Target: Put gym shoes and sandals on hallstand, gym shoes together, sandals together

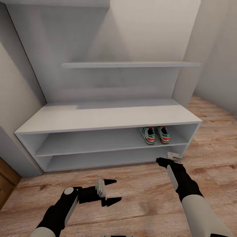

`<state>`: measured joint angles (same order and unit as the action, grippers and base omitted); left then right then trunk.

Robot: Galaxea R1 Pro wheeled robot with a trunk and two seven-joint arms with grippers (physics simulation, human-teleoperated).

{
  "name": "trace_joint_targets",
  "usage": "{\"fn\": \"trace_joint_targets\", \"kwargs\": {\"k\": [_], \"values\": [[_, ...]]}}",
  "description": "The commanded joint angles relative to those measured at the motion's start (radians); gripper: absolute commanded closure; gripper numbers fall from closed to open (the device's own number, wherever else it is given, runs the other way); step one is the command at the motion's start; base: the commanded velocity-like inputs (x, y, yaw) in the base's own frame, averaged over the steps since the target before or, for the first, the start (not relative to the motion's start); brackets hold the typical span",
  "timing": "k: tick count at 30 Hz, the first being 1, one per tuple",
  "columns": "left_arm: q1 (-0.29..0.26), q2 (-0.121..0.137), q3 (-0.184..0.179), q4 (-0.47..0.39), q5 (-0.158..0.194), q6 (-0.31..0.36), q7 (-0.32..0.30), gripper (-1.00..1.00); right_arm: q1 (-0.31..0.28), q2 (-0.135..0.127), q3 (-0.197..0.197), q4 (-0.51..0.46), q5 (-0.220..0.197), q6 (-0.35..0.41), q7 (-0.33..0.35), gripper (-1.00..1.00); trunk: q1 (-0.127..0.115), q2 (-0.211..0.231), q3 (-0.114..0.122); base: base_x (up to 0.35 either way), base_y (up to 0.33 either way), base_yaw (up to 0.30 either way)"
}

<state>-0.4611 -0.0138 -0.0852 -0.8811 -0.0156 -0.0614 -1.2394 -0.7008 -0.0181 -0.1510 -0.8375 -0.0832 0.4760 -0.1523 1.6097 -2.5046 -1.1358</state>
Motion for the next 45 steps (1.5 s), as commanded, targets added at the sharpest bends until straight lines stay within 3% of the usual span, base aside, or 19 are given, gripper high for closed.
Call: {"fn": "trace_joint_targets", "kwargs": {"k": [1,8,17,45], "values": [[-0.001,0.0,0.0,0.0,-0.002,-0.007,0.006,-1.0,0.0,0.0,0.001,-0.001,-0.009,0.003,-0.006,-1.0,0.0,0.0,-0.001,0.0,0.0,-0.254],[-0.001,0.003,-0.002,0.0,-0.004,-0.007,0.047,-1.0,0.0,0.001,0.002,0.001,-0.015,-0.001,-0.006,-1.0,0.0,0.0,-0.001,0.0,0.0,-0.287],[-0.001,0.017,-0.002,0.001,-0.003,-0.006,0.047,-1.0,0.0,0.001,0.002,0.001,-0.018,0.0,-0.005,-1.0,0.0,0.0,-0.001,0.0,0.0,-0.3],[-0.001,0.018,-0.004,0.004,-0.001,-0.006,0.048,-1.0,0.0,0.001,0.002,0.003,-0.018,-0.001,-0.006,-1.0,0.0,0.0,-0.001,0.0,0.0,-0.3]]}}
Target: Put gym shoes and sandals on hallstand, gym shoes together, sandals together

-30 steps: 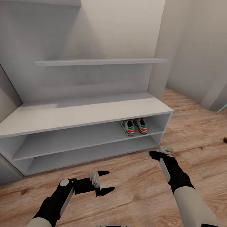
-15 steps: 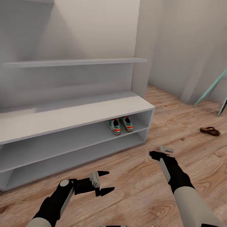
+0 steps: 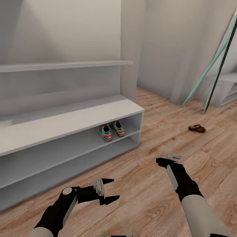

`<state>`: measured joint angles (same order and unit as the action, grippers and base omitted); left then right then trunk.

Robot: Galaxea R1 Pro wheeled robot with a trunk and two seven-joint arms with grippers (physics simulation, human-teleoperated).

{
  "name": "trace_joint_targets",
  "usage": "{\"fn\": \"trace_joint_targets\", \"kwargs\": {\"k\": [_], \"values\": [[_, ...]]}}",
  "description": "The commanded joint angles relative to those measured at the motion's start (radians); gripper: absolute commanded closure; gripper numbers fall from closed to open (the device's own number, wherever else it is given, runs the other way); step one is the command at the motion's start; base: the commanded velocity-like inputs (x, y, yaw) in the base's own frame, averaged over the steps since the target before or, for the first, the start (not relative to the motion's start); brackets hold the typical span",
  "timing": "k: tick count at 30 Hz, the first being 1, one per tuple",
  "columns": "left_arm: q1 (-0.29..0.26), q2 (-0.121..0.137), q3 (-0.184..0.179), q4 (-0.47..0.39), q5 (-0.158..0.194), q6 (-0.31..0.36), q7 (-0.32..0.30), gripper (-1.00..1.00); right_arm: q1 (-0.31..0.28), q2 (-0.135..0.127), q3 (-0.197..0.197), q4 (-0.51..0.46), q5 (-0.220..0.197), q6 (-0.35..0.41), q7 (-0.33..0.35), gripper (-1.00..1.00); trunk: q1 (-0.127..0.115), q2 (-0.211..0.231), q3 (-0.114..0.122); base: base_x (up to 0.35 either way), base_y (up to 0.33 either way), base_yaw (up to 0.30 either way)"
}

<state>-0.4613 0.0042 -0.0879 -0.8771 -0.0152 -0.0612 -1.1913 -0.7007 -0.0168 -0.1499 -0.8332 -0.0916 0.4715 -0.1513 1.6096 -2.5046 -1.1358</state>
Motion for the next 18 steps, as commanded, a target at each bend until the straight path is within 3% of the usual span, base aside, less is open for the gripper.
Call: {"fn": "trace_joint_targets", "kwargs": {"k": [1,18], "values": [[0.0,0.0,-0.001,0.0,-0.002,-0.006,-0.001,-1.0,0.0,0.0,0.001,-0.001,-0.01,0.004,-0.007,-1.0,0.0,0.0,-0.001,0.0,0.0,-0.3],[0.0,0.0,-0.001,0.0,-0.002,-0.006,0.001,-1.0,0.0,0.0,0.001,-0.001,-0.01,0.004,-0.007,-1.0,0.0,0.0,-0.001,0.0,0.0,-0.3]]}}
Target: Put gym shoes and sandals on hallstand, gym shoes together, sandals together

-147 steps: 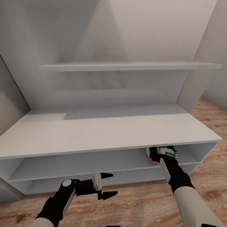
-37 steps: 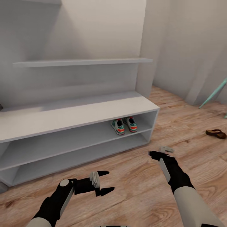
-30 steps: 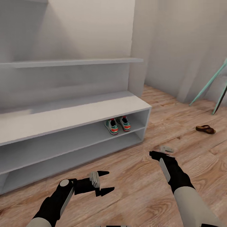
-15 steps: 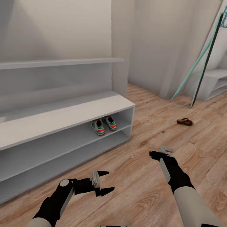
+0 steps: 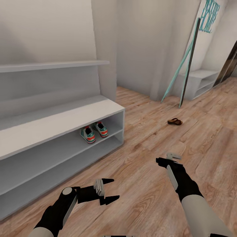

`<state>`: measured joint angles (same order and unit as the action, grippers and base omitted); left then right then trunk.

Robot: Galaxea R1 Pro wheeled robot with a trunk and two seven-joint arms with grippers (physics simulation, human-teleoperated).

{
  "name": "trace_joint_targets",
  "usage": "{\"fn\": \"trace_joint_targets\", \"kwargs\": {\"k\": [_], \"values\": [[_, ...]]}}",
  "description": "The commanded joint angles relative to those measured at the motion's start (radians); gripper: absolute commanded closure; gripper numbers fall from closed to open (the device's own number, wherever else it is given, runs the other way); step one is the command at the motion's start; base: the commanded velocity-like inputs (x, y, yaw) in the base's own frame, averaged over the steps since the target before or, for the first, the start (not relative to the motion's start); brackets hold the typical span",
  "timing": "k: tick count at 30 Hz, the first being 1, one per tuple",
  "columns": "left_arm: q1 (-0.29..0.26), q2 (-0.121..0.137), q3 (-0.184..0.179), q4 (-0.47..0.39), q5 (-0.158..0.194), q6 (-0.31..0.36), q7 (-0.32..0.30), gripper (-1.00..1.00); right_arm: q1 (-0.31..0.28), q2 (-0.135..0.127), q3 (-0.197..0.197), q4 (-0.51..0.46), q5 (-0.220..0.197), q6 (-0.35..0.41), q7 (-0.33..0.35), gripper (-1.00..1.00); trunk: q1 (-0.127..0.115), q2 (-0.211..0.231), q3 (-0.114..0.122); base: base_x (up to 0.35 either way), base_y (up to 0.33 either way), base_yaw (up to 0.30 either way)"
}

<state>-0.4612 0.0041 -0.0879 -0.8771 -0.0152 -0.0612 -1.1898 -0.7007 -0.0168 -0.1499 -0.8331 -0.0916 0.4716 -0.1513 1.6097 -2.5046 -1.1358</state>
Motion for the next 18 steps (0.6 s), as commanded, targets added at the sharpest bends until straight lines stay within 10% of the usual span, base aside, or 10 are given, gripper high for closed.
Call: {"fn": "trace_joint_targets", "kwargs": {"k": [1,18], "values": [[0.0,0.0,-0.001,0.0,-0.002,-0.006,-0.001,-1.0,0.0,0.0,0.001,-0.001,-0.01,0.004,-0.007,-1.0,0.0,0.0,-0.001,0.0,0.0,-0.3],[0.0,-0.001,-0.001,0.0,-0.002,-0.006,-0.001,-1.0,0.0,0.0,0.001,-0.001,-0.01,0.004,-0.007,-1.0,0.0,0.0,-0.001,0.008,0.0,-0.3]]}}
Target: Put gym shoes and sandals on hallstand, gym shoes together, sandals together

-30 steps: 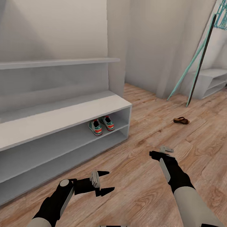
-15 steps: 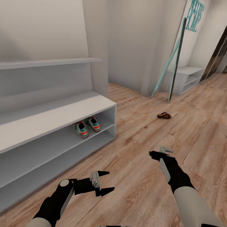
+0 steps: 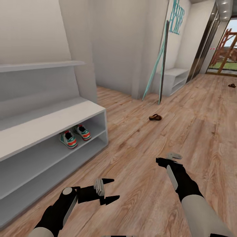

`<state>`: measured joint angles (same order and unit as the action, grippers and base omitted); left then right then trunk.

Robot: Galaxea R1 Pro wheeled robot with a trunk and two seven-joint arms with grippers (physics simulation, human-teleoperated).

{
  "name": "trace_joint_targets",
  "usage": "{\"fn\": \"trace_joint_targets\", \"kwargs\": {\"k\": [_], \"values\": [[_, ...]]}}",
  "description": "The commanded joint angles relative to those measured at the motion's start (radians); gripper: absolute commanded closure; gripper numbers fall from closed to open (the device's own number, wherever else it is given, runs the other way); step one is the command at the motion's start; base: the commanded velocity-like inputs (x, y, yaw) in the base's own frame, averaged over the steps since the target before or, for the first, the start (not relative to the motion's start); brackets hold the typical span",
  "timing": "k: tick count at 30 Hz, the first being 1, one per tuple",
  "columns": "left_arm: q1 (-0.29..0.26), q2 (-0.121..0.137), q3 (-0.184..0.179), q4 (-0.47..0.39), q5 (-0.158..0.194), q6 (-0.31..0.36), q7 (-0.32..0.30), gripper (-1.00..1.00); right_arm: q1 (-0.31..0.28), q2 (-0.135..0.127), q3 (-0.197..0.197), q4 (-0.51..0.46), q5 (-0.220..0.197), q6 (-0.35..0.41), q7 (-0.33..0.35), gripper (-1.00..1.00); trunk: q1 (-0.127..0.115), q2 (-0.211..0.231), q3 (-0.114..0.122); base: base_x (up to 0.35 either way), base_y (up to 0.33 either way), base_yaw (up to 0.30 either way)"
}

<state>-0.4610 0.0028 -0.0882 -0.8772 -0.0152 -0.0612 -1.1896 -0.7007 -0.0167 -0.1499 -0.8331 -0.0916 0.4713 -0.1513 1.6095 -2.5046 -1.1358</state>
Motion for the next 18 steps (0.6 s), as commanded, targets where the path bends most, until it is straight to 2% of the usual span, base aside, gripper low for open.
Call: {"fn": "trace_joint_targets", "kwargs": {"k": [1,6,18], "values": [[-0.001,0.0,-0.001,0.0,-0.002,-0.006,-0.001,-1.0,0.0,0.0,0.001,-0.001,-0.01,0.004,-0.007,-1.0,0.0,0.0,-0.001,0.1,0.0,-0.3],[0.0,0.0,-0.001,0.0,-0.002,-0.006,-0.001,-1.0,0.0,0.0,0.001,-0.001,-0.008,0.003,-0.007,-1.0,0.0,0.0,-0.001,0.175,0.0,-0.3],[0.0,-0.001,-0.001,0.0,-0.002,-0.006,0.008,-1.0,0.0,0.0,0.001,-0.001,-0.003,0.003,-0.007,-1.0,0.0,0.0,-0.001,0.332,0.0,-0.3]]}}
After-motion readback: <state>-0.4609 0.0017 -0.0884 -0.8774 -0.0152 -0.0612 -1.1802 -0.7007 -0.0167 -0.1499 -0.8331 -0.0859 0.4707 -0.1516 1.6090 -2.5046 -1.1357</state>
